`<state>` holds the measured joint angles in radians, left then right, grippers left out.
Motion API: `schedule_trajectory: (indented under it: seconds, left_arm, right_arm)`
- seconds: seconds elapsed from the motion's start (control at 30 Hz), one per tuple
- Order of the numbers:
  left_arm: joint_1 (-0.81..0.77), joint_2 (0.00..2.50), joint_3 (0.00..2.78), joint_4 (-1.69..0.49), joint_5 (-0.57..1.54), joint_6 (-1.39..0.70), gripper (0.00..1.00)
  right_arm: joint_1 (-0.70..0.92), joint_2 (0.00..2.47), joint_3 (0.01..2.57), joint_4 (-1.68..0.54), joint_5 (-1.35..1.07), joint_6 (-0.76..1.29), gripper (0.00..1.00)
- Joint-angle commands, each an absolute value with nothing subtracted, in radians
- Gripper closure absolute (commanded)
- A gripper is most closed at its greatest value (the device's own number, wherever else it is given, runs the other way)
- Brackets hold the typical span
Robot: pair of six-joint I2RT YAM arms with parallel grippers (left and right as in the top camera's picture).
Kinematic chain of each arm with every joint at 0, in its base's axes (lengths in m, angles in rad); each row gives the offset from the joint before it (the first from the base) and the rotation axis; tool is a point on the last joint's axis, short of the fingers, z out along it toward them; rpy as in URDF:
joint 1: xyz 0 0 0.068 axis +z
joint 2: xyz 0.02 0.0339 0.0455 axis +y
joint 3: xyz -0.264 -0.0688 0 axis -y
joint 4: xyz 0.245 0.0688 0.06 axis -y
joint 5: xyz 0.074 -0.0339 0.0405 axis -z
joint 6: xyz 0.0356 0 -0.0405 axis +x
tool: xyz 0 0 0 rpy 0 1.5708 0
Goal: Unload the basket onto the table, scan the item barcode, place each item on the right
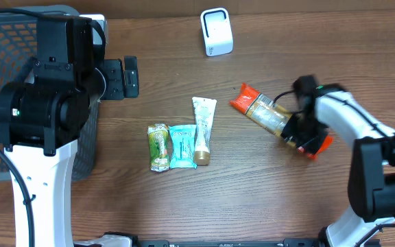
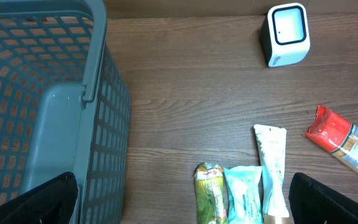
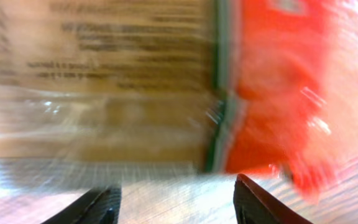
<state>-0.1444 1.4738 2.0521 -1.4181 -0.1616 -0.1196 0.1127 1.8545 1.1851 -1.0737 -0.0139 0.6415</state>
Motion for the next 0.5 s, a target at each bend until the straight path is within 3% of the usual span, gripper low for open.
schedule_trajectory:
  seconds: [0.0, 0.23, 0.47]
  left_arm:
    - [-0.151, 1.479, 2.055, -1.417, -0.164, -0.112, 0.00]
    - [-0.151, 1.479, 2.055, -1.417, -0.164, -0.112, 0.00]
    - [-0.151, 1.479, 2.055, -1.417, -0.164, -0.112, 0.00]
  right_arm:
    - [0.074, 1.848, 1.311, -1.085, -0.098, 0.570, 0.43]
    - [0.162, 1.833, 1.530, -1.087, -0.171, 0.569, 0.41]
    - [0.247, 1.849, 1.570, -0.883, -0.107, 0.679, 0.35]
